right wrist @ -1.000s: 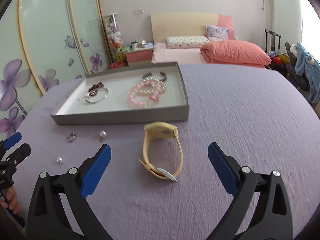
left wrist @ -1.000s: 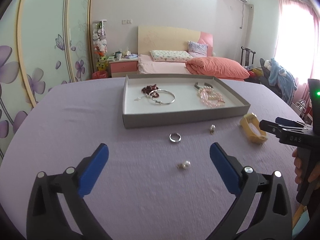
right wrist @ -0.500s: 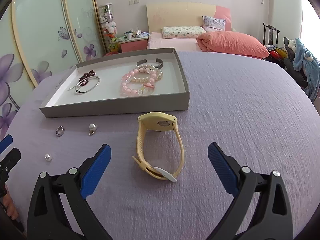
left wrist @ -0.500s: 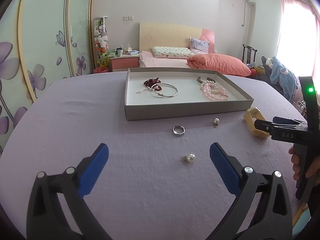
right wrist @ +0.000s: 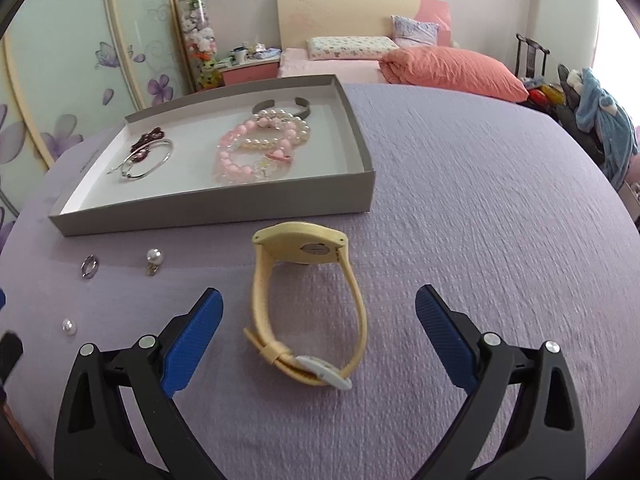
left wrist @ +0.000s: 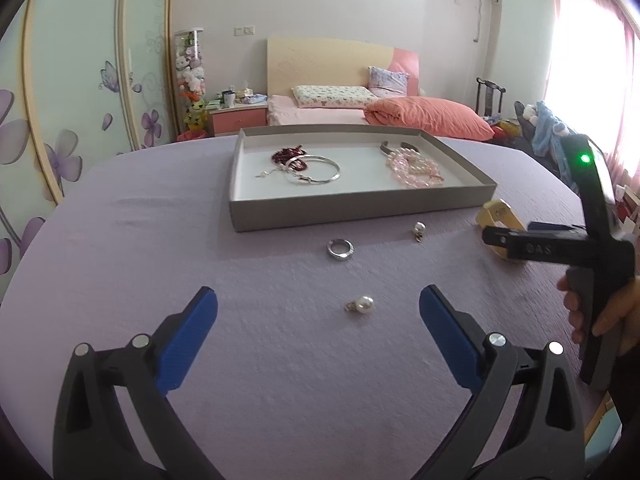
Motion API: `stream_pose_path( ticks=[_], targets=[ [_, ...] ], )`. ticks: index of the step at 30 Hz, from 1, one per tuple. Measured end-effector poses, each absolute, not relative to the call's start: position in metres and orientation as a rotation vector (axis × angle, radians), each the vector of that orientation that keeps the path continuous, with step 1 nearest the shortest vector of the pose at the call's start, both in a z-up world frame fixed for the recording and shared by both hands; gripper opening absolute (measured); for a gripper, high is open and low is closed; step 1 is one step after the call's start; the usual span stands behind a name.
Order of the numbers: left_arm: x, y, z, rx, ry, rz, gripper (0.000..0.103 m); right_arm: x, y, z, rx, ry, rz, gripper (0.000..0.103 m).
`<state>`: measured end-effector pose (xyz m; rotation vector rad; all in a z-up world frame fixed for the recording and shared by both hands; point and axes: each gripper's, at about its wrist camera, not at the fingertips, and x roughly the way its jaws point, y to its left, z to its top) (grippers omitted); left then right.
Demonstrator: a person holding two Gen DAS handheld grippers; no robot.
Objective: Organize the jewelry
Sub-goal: 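Grasp the yellow strap watch with the right gripper while the left grasps a pearl drop earring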
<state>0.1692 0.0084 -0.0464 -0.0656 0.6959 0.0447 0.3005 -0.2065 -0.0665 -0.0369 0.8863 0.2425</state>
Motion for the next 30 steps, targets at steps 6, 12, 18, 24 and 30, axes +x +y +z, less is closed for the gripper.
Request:
stream_pose_path(
  ticks=[6, 12, 18, 24, 30],
  targets=[
    [0.174, -0.002, -0.051, -0.052, 0.722, 0.022, 0.101, 0.3, -0.207, -0.067, -0.015, 0.896, 0.281, 0.041],
    [0.187, -0.01, -0.058, -0.048, 0.771, 0.04, 0.087, 0.295, -0.21, -0.063, 0.025, 0.895, 0.297, 0.037],
    [0.207, -0.01, -0.071, -0.109, 0.856, 0.044, 0.056, 0.294, -0.217, -0.054, 0.072, 0.888, 0.313, 0.037],
    [0.212, -0.013, -0.076, -0.121, 0.884, 0.043, 0.041, 0.293, -0.216, -0.05, 0.085, 0.886, 0.335, 0.038],
    [0.214, -0.017, -0.077, -0.106, 0.889, 0.05, 0.026, 0.29, -0.211, -0.051, 0.091, 0.892, 0.359, 0.038]
  ],
)
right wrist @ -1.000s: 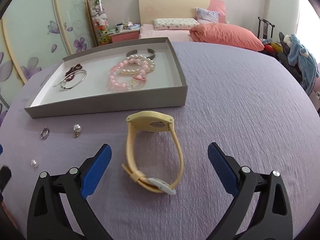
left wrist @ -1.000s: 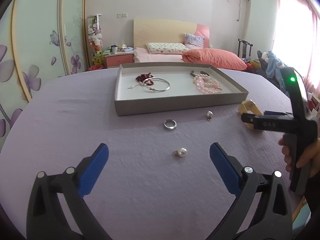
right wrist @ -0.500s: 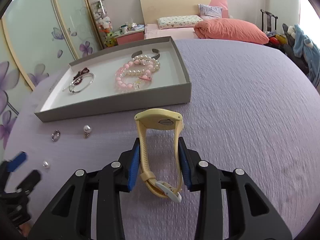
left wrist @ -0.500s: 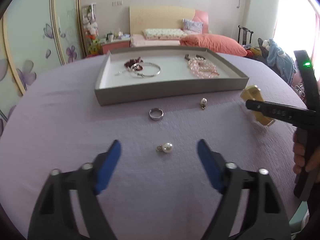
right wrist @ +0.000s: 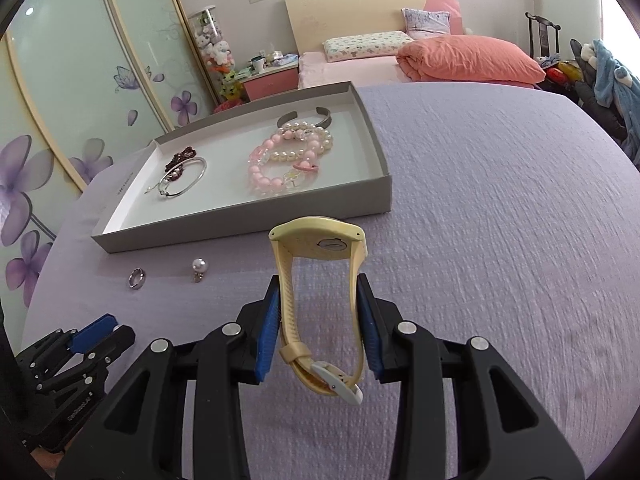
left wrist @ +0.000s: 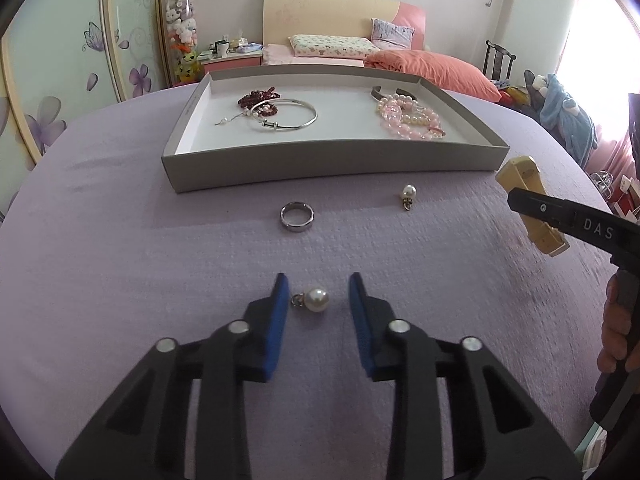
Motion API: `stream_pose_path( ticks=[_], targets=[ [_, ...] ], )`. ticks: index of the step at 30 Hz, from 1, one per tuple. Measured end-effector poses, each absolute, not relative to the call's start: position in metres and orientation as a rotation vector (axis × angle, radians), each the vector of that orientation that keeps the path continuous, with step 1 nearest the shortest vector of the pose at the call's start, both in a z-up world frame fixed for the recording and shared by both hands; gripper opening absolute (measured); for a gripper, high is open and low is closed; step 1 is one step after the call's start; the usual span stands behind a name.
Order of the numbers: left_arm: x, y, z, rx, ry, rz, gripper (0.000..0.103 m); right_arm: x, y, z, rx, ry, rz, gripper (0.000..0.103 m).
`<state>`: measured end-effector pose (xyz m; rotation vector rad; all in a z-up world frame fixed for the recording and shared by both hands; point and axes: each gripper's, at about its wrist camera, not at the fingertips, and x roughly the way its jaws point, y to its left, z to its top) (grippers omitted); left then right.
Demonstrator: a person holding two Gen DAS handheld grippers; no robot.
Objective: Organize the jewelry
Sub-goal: 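Grasp the yellow strap watch with the right gripper while the left grasps a pearl drop earring, then carry the yellow watch and pearl earring into the white tray while opening both grippers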
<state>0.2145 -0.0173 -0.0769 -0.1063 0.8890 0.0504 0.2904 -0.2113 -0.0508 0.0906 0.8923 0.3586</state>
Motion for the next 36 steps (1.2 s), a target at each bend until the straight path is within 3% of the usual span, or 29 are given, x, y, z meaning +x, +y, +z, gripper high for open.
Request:
stream_pose_path(
  ticks=[2, 11, 36],
  targets=[
    [0.215, -0.017, -0.077, -0.102, 0.89, 0.054, 0.02, 0.289, -0.21, -0.05, 0.092, 0.892, 0.364, 0.038],
    [0.209, -0.01, -0.074, -0.098, 0.886, 0.053, 0.016, 0.283, -0.207, -0.044, 0.089, 0.88, 0.391, 0.038],
    [0.175, 0.007, -0.038, -0.115, 0.7, 0.005, 0.016, 0.275, -0.192, -0.04, 0.074, 0.872, 0.443, 0.038]
  ],
)
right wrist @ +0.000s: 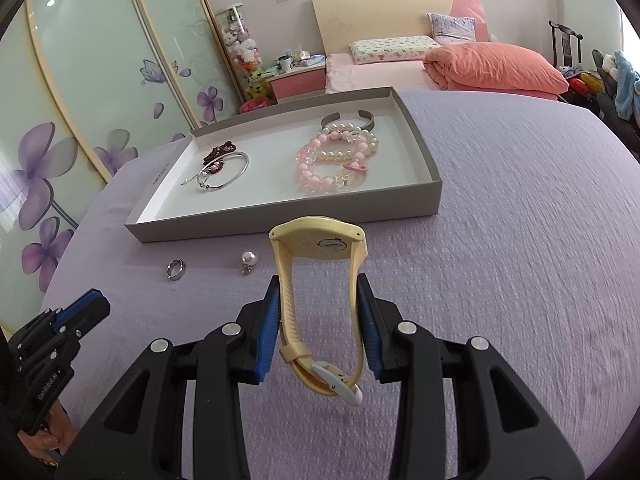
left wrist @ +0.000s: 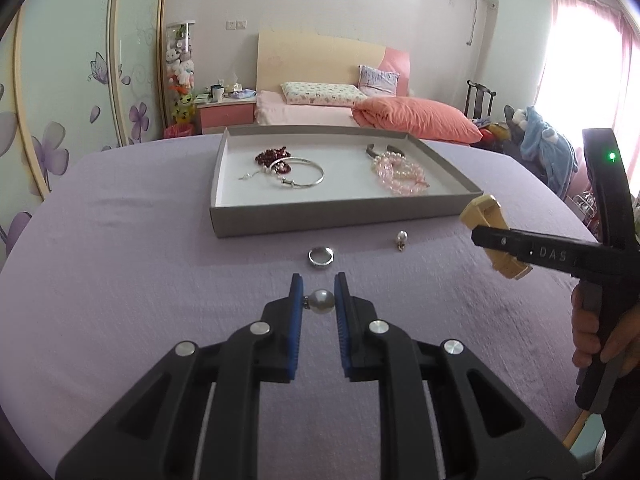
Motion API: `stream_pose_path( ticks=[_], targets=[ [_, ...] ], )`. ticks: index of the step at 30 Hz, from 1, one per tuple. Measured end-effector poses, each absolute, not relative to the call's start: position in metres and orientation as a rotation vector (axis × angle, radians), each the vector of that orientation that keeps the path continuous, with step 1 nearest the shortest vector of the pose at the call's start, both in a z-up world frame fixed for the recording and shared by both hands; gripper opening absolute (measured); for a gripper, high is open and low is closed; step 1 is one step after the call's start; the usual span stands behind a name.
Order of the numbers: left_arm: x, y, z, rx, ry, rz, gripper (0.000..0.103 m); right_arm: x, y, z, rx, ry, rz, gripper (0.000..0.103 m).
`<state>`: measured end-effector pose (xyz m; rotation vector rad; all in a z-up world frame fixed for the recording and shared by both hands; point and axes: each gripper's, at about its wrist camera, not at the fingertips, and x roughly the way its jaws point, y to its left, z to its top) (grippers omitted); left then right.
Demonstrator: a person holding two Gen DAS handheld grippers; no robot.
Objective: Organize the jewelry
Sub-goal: 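Carry the yellow watch and pearl earring into the white tray while opening both grippers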
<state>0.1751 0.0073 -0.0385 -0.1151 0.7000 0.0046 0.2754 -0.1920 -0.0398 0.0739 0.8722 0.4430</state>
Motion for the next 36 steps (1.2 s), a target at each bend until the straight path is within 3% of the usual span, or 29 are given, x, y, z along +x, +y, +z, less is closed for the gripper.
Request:
stream_pose_path(
  ticks=[25, 36],
  targets=[
    [0.188, 0.019, -0.032, -0.15, 0.713, 0.047, 0.016, 0.269, -0.185, -0.036, 0.045, 0.865, 0.468, 0.038],
    [0.222, 0.033, 0.004, -0.164, 0.644, 0.062, 0.016, 0.297, -0.182, 0.015, 0.038, 0.732, 0.448, 0.038]
  ],
)
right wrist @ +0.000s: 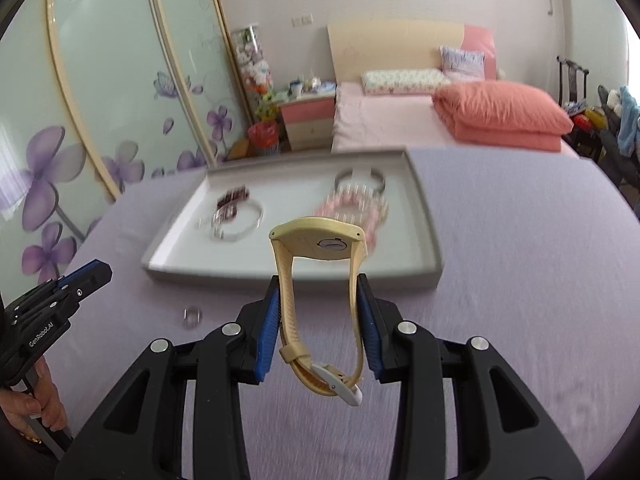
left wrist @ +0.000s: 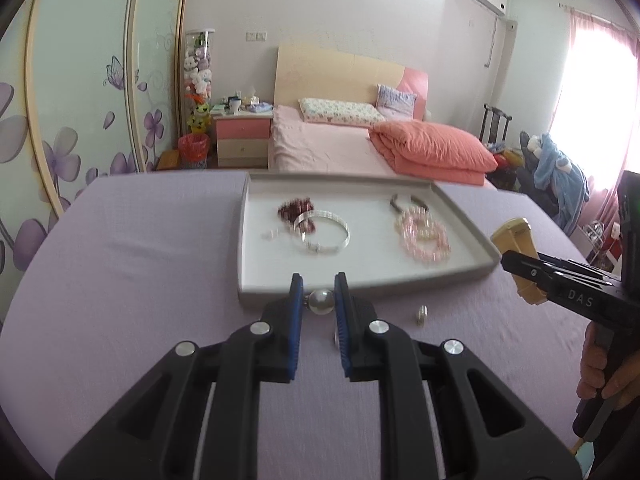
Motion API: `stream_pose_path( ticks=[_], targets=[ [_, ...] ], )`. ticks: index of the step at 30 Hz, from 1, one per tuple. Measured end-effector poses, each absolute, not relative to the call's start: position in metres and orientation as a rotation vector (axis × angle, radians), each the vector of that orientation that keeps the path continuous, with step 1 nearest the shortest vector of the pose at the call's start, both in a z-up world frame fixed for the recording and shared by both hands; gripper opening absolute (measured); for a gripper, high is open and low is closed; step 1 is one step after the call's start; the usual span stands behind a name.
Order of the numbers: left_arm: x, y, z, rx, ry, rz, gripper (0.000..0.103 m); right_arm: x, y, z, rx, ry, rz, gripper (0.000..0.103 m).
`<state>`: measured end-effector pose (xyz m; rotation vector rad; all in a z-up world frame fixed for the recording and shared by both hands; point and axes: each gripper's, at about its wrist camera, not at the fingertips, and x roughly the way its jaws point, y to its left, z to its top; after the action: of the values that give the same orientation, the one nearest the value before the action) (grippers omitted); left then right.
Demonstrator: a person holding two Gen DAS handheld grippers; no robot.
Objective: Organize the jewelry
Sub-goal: 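Carry the yellow watch and pearl earring into the white tray while opening both grippers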
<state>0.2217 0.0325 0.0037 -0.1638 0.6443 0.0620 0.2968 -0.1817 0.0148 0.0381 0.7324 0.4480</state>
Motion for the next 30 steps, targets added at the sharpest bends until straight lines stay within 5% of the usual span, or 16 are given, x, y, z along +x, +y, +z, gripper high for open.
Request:
stream_pose_path(
  ticks=[12, 30],
  targets=[
    [0.307, 0.042, 0.014, -0.235, 0.631, 0.029, 0.016, 0.368, -0.167, 0.023, 0.094, 0.652, 0.451, 0.038],
    [0.378, 0.043, -0.025, -0.221, 0.731, 0.029, 0.016, 0.425, -0.135, -0.027, 0.047, 0.805, 0.426, 0.04]
  ],
)
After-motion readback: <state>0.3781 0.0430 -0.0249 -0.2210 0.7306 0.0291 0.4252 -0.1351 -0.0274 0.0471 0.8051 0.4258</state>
